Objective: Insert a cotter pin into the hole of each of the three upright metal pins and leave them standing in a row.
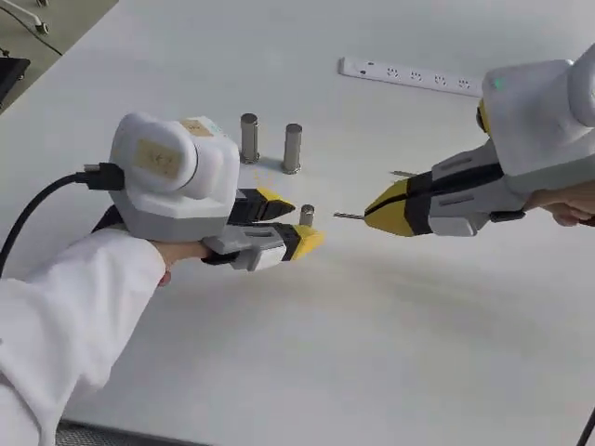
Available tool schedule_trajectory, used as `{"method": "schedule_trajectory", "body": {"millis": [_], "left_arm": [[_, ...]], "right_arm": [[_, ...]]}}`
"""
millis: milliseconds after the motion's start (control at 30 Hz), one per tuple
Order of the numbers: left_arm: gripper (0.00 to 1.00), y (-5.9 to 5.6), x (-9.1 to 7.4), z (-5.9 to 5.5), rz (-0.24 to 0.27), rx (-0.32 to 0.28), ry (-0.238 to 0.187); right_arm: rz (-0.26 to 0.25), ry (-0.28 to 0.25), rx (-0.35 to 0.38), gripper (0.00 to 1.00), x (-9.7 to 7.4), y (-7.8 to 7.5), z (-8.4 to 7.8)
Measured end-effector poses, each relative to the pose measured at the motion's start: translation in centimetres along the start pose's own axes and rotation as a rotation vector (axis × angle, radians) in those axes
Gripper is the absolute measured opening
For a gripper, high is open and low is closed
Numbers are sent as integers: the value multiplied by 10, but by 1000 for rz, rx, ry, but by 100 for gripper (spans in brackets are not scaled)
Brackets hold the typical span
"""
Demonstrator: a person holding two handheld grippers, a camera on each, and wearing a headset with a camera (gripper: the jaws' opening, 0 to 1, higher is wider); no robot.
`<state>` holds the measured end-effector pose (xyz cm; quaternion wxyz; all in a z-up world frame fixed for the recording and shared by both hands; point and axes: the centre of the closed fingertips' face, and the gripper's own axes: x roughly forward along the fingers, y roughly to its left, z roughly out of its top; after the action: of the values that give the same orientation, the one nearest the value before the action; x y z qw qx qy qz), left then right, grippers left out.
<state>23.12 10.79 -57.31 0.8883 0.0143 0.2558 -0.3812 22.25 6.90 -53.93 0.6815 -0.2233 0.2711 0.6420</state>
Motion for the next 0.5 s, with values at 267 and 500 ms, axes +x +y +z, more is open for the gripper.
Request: {"method": "schedule_trajectory", "body": {"millis": [267, 500], "left_arm": [[15, 11, 5, -7, 30, 20, 20], [10, 5, 8, -4, -7, 10, 3]], "right_arm": [[10, 25, 3, 0, 9, -3, -2], [18, 35, 5, 0, 16, -5, -3]]}}
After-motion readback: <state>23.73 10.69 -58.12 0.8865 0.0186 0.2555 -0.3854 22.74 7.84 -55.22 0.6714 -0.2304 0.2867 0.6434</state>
